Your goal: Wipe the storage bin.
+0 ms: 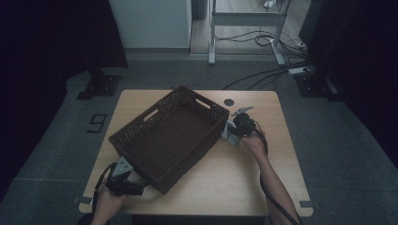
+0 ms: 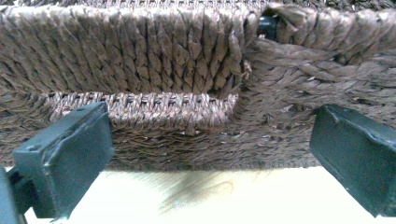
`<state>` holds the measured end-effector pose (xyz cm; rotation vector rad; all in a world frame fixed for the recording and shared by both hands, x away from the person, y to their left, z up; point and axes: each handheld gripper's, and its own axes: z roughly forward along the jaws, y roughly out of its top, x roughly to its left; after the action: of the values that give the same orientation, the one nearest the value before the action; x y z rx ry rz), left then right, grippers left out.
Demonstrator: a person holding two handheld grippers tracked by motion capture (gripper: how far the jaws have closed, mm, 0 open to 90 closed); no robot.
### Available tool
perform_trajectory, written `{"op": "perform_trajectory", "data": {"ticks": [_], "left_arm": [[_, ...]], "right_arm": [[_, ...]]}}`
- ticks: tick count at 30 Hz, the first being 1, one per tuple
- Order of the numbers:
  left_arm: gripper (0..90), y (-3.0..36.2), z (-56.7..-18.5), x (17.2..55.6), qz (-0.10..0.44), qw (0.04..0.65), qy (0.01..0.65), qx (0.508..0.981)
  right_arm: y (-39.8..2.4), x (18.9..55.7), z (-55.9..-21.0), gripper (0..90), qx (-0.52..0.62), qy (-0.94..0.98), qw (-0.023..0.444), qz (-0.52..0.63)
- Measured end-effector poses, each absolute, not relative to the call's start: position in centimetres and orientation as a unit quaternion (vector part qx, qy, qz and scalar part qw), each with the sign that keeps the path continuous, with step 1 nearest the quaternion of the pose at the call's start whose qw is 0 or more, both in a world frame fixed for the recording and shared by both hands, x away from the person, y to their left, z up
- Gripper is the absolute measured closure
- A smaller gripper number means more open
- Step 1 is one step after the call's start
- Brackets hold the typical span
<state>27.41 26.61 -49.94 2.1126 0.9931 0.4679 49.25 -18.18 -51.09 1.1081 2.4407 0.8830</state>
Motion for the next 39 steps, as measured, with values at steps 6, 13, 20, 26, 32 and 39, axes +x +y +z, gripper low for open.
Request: {"op": "perform_trajectory", "data": {"ticks": [6,13,20,26,32,39], "left_arm": [[0.0,26.6,-50.0,27.4,0.183,0.371,0.387,0.824],[0.0,26.6,-49.9,27.4,0.183,0.371,0.387,0.824],[0.0,26.6,-50.0,27.4,0.183,0.371,0.387,0.824],[0.0,26.6,-50.0,27.4,0.184,0.371,0.387,0.824],[0.0,26.6,-50.0,27.4,0.185,0.371,0.386,0.824],[0.0,26.6,-50.0,27.4,0.185,0.372,0.387,0.823]], "right_arm": [[-17.9,49.4,-52.2,73.7,0.388,0.862,0.147,0.291],[-17.8,49.3,-52.3,73.6,0.386,0.863,0.149,0.289],[-17.6,48.9,-52.4,73.5,0.380,0.866,0.148,0.291],[-17.2,48.1,-52.3,73.4,0.365,0.873,0.144,0.291],[-16.5,47.3,-52.2,73.2,0.351,0.879,0.140,0.292],[-15.8,46.7,-52.1,73.1,0.340,0.883,0.133,0.294]]}}
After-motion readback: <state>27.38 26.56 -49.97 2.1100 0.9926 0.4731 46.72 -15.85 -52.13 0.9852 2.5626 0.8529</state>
